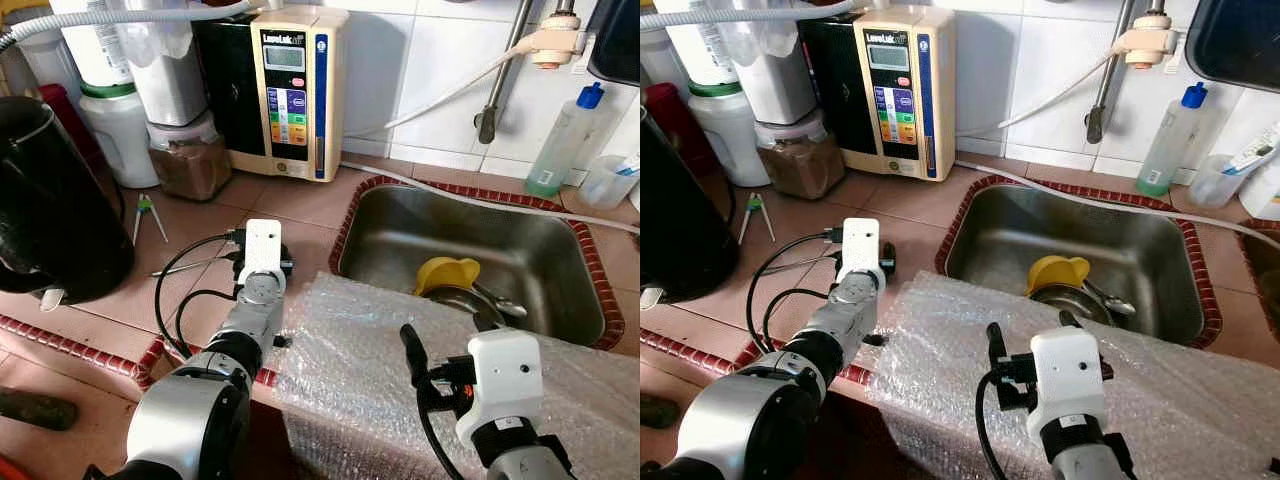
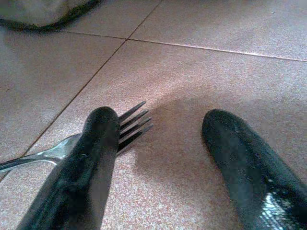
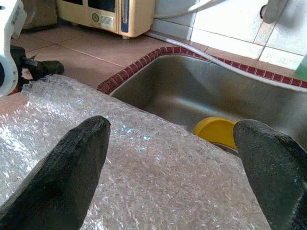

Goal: Kitchen organization

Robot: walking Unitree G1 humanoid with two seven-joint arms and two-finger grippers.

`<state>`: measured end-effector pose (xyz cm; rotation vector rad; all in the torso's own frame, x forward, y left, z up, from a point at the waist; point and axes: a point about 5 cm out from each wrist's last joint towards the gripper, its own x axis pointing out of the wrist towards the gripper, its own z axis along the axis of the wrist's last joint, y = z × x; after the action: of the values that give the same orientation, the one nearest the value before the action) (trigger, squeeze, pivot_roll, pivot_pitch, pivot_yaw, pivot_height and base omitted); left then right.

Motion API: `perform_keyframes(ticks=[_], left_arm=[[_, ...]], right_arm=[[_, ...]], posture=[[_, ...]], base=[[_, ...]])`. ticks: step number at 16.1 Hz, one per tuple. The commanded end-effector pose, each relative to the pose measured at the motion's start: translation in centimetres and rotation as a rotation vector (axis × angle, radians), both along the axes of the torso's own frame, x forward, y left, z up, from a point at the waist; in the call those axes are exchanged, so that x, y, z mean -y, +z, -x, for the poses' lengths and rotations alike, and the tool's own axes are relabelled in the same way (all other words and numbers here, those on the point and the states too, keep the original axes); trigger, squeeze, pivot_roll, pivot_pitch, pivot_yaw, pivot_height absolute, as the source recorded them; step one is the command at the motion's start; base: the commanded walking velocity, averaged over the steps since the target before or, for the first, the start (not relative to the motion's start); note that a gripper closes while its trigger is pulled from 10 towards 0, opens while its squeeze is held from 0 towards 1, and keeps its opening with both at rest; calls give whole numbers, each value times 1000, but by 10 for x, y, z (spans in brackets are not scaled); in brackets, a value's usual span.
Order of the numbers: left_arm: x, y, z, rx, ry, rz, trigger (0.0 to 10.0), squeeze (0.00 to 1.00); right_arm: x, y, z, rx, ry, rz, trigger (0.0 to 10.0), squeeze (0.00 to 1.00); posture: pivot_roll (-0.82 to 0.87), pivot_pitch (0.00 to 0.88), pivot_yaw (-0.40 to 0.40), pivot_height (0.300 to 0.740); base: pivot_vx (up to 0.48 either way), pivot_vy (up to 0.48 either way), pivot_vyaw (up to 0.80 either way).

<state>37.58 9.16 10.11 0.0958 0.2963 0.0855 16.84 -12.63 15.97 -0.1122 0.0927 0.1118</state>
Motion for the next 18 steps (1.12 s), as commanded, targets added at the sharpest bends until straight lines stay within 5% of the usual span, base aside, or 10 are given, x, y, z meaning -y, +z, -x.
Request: perform_keyframes(ticks=[1, 18], left_arm=[[2, -1, 0, -25, -8, 6, 0, 0], [-14, -6, 1, -32, 38, -10, 0, 0]], right_arm=[[-3, 8, 1, 33, 17, -35, 10000, 1000], [-21, 9, 1, 16, 181, -133, 10000, 1000]], posture=[[-301, 0, 47, 740], [-261, 0, 34, 740]], base=[[0, 0, 0], [0, 0, 0]])
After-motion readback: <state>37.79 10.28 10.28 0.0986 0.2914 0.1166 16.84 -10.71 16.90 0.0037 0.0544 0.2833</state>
